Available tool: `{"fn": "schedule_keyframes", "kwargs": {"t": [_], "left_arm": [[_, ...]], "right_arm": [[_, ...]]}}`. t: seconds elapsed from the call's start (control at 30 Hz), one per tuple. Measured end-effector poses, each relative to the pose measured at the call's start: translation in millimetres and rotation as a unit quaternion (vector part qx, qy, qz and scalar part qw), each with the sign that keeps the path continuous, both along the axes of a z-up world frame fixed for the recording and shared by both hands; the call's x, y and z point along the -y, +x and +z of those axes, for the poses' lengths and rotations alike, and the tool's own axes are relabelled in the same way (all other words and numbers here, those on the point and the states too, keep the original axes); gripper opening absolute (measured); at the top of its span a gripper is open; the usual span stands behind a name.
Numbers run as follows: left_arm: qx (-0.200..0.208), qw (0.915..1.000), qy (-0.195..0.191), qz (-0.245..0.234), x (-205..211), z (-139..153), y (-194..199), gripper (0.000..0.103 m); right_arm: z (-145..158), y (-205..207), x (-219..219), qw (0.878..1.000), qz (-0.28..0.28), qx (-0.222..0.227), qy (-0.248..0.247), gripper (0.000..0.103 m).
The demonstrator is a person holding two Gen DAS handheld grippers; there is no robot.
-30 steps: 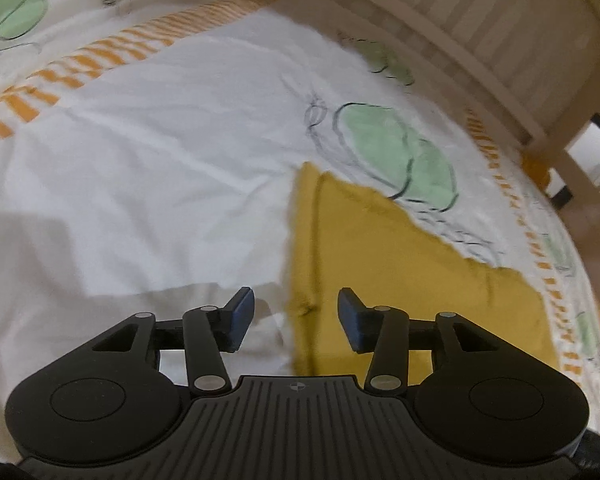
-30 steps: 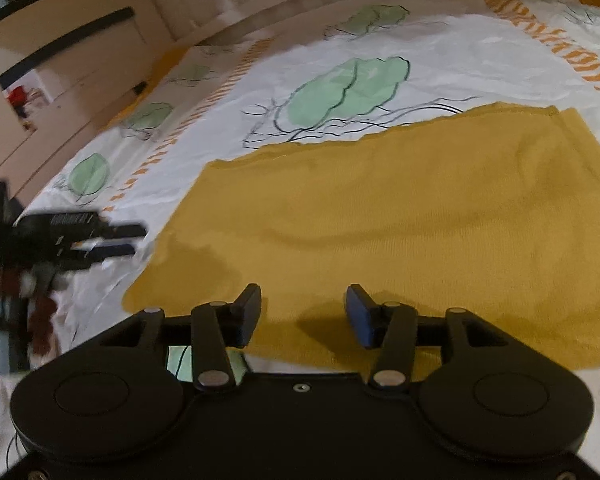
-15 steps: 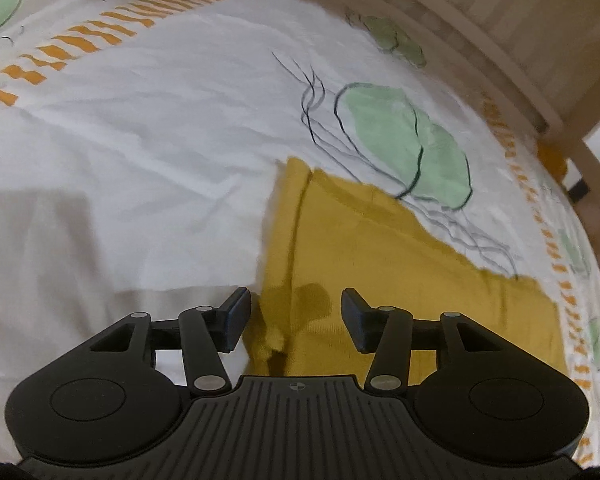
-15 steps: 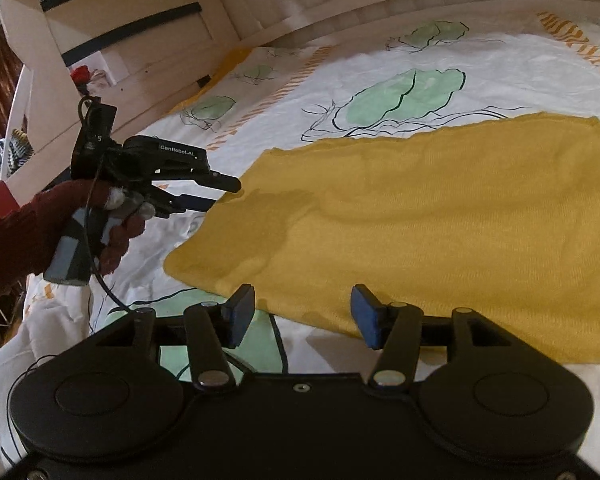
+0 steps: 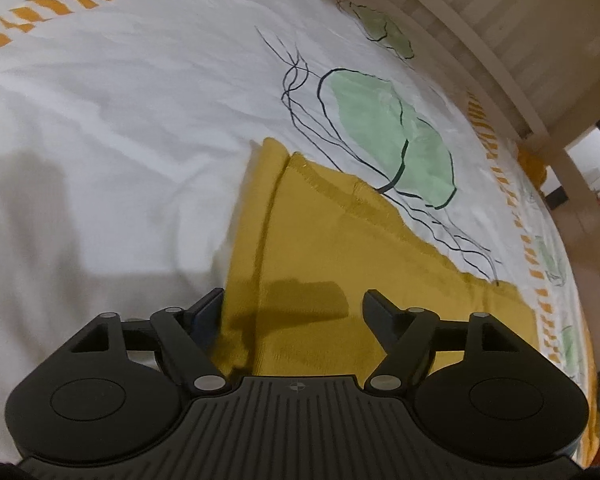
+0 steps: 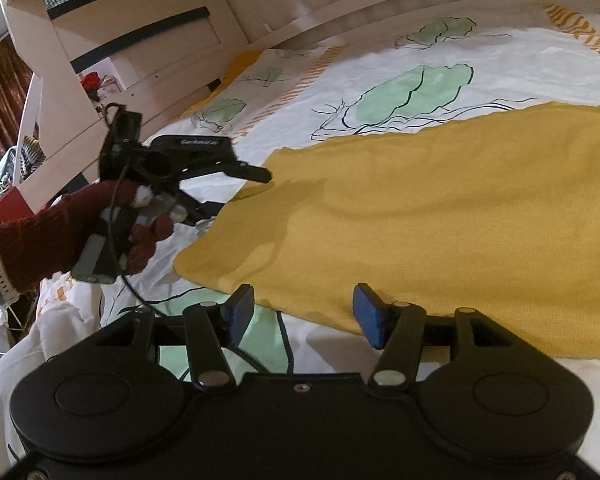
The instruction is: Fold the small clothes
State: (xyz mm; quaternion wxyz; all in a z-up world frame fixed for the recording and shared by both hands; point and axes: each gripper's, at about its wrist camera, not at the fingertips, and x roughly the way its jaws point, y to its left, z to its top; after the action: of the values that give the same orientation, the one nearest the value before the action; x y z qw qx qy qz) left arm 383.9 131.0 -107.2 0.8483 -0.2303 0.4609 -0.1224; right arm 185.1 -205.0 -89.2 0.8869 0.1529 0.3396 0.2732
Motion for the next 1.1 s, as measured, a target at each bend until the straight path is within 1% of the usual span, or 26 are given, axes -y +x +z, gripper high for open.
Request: {"fn": "schedule_keyframes", "kwargs": {"t": [0.1, 0.13, 0.17, 0.2, 0.23, 0.27, 0.3, 0.43, 0.53, 0.67, 0.83, 0.97, 1.1], "left_arm": [[0.001, 1.0000, -0.001, -0.008, 2, -1, 5, 0.072], [0.002, 1.0000, 0.001, -0.007, 2, -1, 4, 0.068], [0.004, 0.9999, 0.008, -0.005, 2, 0, 2, 0.049], [0.005, 0.9997, 0.023, -0.001, 1, 1, 0, 0.034], [0.003, 0.9996, 0.026, -0.003, 0, 1, -1, 0.012], [-0.002, 0.9999, 0.009, -0.008, -3, 1, -2, 0.012], [-0.002, 1.0000, 0.004, -0.007, -4, 4, -3, 0.012], [0.022, 0.9986, 0.038, -0.030, 10, 32, -8, 0.011], [0.035, 0.9974, 0.045, -0.044, 26, 58, -11, 0.011], [0.049, 0.9953, 0.054, -0.065, 55, 91, -15, 0.010], [0.068, 0.9913, 0.057, -0.097, 104, 125, -22, 0.009], [0.084, 0.9869, 0.056, -0.126, 146, 139, -23, 0.009], [0.079, 0.9858, 0.050, -0.139, 183, 138, -21, 0.009]], "right_arm": [[-1, 0, 0, 1.000, 0.001, -0.001, 0.005, 0.063], [-2, 0, 1, 1.000, 0.001, -0.002, 0.006, 0.063], [-2, 1, 1, 1.000, 0.001, -0.002, 0.008, 0.063], [-2, 1, 2, 1.000, 0.001, -0.002, 0.010, 0.063], [-2, 1, 2, 1.000, 0.001, -0.002, 0.011, 0.063], [-2, 1, 2, 1.000, 0.002, -0.001, 0.011, 0.063], [-1, 1, 2, 1.000, 0.003, 0.000, 0.010, 0.063], [1, 1, -2, 1.000, 0.010, 0.011, -0.004, 0.063], [4, -1, -3, 1.000, 0.014, 0.020, -0.011, 0.063], [9, -3, 1, 1.000, 0.009, 0.027, -0.005, 0.063], [16, -4, 14, 0.999, -0.010, 0.033, 0.011, 0.063], [22, -4, 29, 0.998, -0.035, 0.034, 0.027, 0.063], [24, -5, 47, 0.996, -0.069, 0.029, 0.045, 0.063]]}}
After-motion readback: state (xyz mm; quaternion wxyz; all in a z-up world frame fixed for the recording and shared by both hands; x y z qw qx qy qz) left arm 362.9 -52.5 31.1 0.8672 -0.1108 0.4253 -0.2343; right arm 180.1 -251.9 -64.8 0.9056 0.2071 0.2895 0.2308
